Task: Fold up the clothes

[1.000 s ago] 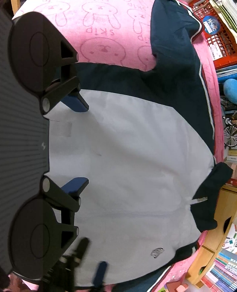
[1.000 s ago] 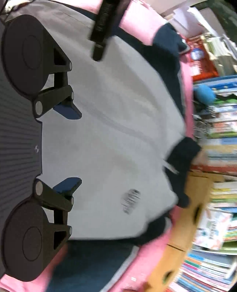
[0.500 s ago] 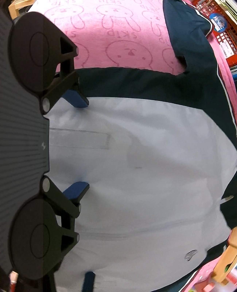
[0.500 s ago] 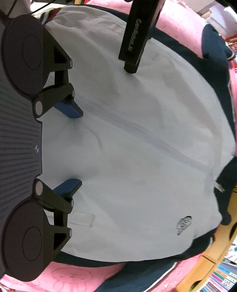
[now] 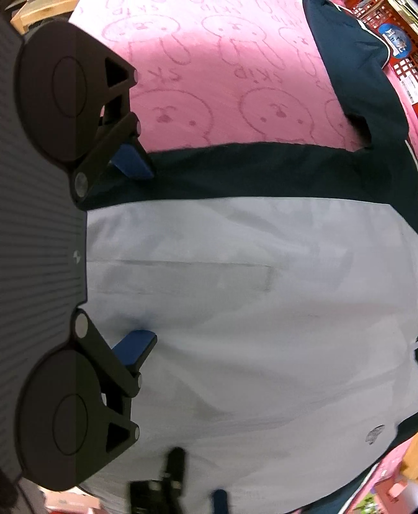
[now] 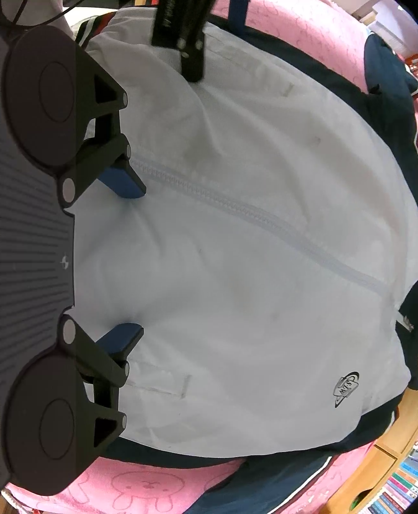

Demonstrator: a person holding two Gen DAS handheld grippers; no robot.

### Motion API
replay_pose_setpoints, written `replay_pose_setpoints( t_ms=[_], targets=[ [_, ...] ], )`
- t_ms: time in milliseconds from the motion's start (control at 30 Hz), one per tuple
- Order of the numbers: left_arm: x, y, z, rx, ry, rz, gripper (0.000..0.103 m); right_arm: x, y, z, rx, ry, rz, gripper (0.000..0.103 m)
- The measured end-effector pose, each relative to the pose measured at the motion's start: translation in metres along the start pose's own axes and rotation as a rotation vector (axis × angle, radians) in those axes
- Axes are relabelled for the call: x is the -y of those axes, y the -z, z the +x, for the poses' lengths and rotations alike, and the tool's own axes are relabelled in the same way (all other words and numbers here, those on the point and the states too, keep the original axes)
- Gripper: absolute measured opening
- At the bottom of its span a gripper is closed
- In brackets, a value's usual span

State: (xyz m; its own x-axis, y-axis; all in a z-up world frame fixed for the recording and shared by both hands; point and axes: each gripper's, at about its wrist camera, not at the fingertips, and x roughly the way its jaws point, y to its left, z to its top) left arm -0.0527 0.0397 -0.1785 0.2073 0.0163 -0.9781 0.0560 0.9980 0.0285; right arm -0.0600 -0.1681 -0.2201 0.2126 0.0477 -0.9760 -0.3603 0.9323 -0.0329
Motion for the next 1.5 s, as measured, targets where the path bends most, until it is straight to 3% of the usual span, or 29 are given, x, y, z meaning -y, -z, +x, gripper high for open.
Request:
replay_pose_setpoints(
  t_ms=[167, 433, 500, 667, 867, 1000, 1100, 1233, 1367, 1433, 1500],
  targets=[
    [-0.022, 0.020, 0.000, -0.050, 0.032, -0.084, 0.103, 0.001, -0.001, 0.000, -0.007, 0.000, -0.005, 0.087],
    [-0.037, 0.041, -0.006, -0.109, 0.022, -0.125, 0.103, 0.009, -0.003, 0.001, -0.017, -0.006, -0.019, 0.091],
    [-0.047, 0.038, -0.016, -0.098, 0.059, -0.164, 0.093, 0.011, -0.002, -0.003, 0.001, -0.013, -0.020, 0.088],
    [-0.097, -0.006, -0.055, 0.094, 0.001, -0.218, 0.091, 0.019, -0.017, -0.016, 0.090, -0.034, -0.018, 0.084],
    [-0.195, -0.086, -0.060, 0.279, -0.125, -0.441, 0.092, 0.003, -0.059, -0.014, 0.117, 0.015, -0.020, 0.084],
    [-0.266, -0.130, -0.027, 0.307, -0.188, -0.672, 0.092, -0.006, -0.072, -0.009, 0.118, 0.048, -0.018, 0.084],
    [-0.316, -0.143, 0.000, 0.315, -0.215, -0.819, 0.092, -0.019, -0.076, -0.006, 0.103, 0.077, -0.007, 0.084],
    [-0.363, -0.165, 0.033, 0.326, -0.289, -0.912, 0.092, -0.034, -0.073, -0.002, 0.096, 0.117, 0.011, 0.085],
    [-0.387, -0.170, 0.056, 0.329, -0.323, -0.940, 0.092, -0.044, -0.074, 0.001, 0.092, 0.156, 0.035, 0.085],
    [-0.392, -0.167, 0.061, 0.359, -0.306, -0.941, 0.087, -0.047, -0.076, 0.003, 0.086, 0.173, 0.050, 0.085],
    [-0.394, -0.166, 0.056, 0.379, -0.313, -0.944, 0.067, -0.049, -0.076, 0.005, 0.082, 0.188, 0.064, 0.085]
  ],
)
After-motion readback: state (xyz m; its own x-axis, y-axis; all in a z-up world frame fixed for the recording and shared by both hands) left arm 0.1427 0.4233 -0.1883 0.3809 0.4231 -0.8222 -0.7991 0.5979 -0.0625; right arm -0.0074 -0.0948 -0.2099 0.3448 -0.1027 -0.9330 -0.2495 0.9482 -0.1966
